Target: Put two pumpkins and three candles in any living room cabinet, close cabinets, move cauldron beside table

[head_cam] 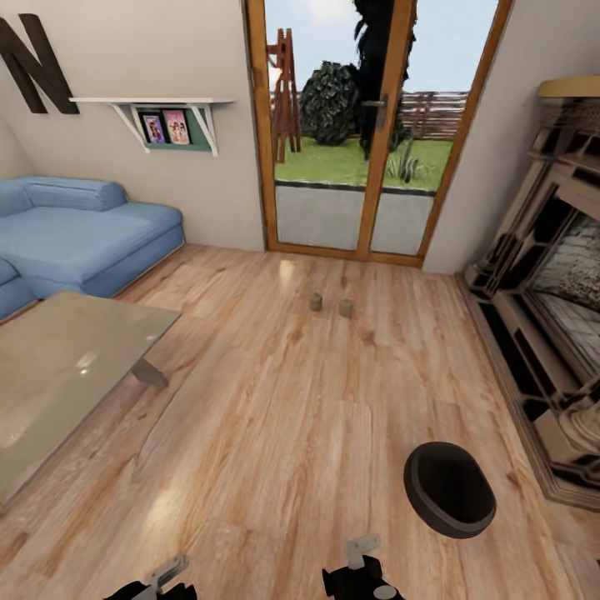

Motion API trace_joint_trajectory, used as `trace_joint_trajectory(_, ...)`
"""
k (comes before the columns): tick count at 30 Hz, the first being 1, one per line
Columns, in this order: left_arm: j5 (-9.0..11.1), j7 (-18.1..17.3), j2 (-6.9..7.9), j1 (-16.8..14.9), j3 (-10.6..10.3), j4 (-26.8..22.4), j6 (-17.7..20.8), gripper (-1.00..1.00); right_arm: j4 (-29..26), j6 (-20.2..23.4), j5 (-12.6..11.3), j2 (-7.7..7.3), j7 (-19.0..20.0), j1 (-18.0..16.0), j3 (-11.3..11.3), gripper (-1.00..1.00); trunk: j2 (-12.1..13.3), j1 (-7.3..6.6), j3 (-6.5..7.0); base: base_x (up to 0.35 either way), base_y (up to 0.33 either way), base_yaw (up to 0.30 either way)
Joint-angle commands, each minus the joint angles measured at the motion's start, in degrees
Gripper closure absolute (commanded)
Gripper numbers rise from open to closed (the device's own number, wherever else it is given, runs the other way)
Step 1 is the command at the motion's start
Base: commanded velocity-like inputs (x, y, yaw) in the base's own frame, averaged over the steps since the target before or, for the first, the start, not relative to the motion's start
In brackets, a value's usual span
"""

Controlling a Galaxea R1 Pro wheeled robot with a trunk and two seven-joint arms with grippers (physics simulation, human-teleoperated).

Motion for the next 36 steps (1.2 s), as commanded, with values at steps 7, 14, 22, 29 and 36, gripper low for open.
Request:
trace_joint_trajectory(7,0.0,-0.1,0.00,0.0,0.0,0.0,0.1,-1.00,0.0,0.0,-0.1,0.00,0.1,0.0,0.0,-1.00,0.0,0.00,0.00,0.245,0.243,0.013)
trace_joint_trajectory(14,-0.1,-0.1,0.00,0.0,0.0,0.0,0.1,-1.00,0.0,0.0,-0.2,0.00,0.1,0.0,0.0,-1.00,0.0,0.00,-0.09,0.285,0.187,-0.011)
trace_joint_trajectory(22,-0.1,-0.1,0.00,0.0,0.0,0.0,0.1,-1.00,0.0,0.0,-0.2,0.00,0.1,0.0,0.0,-1.00,0.0,0.00,-0.63,0.322,0.106,-0.142)
trace_joint_trajectory(29,-0.1,-0.1,-0.08,0.0,0.0,0.0,0.1,-1.00,0.0,0.0,-0.2,0.00,0.1,0.0,0.0,-1.00,0.0,0.00,-1.15,0.324,0.100,-0.161)
trace_joint_trajectory(36,-0.1,-0.2,-0.09,0.0,0.0,0.0,0.1,-1.00,0.0,0.0,-0.2,0.00,0.1,0.0,-0.1,-1.00,0.0,0.00,-1.66,0.324,0.097,-0.164)
